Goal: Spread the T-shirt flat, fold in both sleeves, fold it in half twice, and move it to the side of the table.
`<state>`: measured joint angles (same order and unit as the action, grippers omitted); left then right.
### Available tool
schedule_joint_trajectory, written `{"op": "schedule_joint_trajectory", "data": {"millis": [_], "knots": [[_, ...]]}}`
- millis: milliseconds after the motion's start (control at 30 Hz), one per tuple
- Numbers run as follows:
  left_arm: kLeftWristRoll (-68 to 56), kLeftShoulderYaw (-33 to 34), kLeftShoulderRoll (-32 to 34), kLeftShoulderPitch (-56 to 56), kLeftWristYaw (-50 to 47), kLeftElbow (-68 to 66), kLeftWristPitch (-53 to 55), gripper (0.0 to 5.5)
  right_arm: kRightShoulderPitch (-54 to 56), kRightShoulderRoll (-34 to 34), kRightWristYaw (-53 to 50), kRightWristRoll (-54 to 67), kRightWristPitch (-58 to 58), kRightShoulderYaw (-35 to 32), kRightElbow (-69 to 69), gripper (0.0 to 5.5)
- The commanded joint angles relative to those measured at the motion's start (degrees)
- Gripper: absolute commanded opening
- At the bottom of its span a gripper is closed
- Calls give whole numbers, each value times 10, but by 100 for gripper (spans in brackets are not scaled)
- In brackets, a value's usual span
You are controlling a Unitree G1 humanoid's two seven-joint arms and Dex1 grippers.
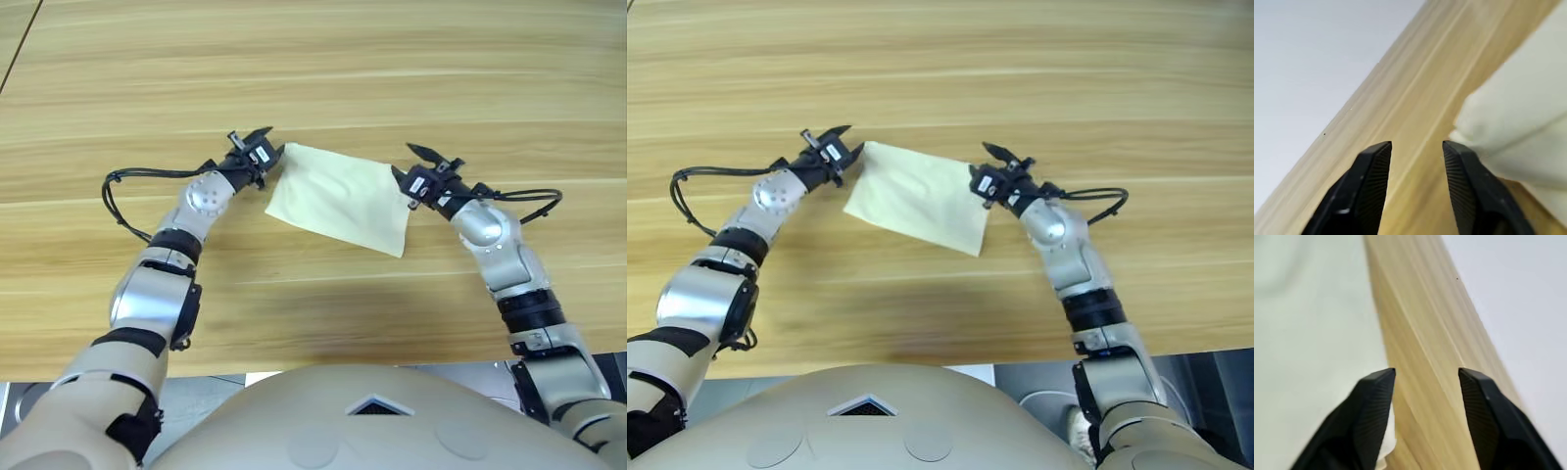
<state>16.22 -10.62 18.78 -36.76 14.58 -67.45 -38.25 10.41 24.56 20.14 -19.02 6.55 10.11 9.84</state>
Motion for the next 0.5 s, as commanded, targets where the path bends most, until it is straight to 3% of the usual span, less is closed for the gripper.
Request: {"op": "schedule_joint_trajectory", "data": {"millis": [33, 167, 300, 500], "knots": [[-67, 83, 4, -51, -76, -10, 65, 249, 59, -34, -24, 66, -48, -60, 14, 299], [-130, 137, -6, -37, -77, 40, 43, 323, 81, -60, -26, 78, -36, -45, 13, 381], [-124, 88, 5, 77, 24, 173, -79, 395, 128, -98, -2, 54, -7, 21, 56, 457], [-5, 26, 48, 152, 13, 223, -93, 485, 191, -135, -11, 7, 30, 90, 165, 540]]}}
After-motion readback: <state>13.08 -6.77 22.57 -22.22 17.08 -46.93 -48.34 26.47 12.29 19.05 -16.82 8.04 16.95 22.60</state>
